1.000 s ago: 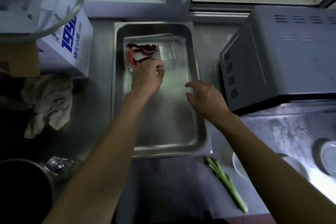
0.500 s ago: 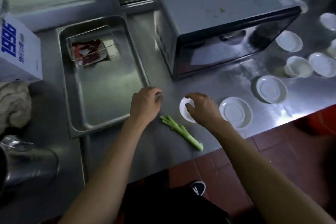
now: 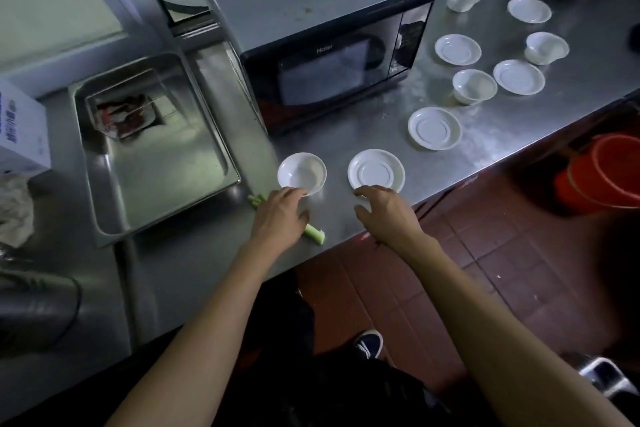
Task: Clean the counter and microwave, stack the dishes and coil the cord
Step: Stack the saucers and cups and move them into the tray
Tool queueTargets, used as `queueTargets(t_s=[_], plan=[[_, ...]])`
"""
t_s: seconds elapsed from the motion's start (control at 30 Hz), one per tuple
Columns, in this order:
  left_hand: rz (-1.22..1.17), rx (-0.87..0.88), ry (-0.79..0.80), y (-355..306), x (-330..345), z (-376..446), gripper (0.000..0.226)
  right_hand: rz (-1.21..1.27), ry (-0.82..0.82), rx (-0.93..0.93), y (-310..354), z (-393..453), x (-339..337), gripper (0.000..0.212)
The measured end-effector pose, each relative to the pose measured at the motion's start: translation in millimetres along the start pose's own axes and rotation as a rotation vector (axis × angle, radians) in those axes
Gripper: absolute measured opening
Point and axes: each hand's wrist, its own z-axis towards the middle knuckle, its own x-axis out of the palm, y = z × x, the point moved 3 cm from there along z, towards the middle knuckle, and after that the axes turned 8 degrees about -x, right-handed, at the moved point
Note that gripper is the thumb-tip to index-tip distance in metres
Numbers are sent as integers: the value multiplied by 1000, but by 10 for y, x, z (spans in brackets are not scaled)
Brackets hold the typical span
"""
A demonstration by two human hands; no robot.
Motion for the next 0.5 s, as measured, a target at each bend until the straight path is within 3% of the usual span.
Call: queueTargets(t_s=[0.33, 0.5], plan=[[194, 54, 55, -95, 178, 200, 64, 53, 4, 12, -160, -194, 148, 37], [291, -15, 141, -68, 284, 562, 70, 60, 7, -2, -313, -89, 239, 38]])
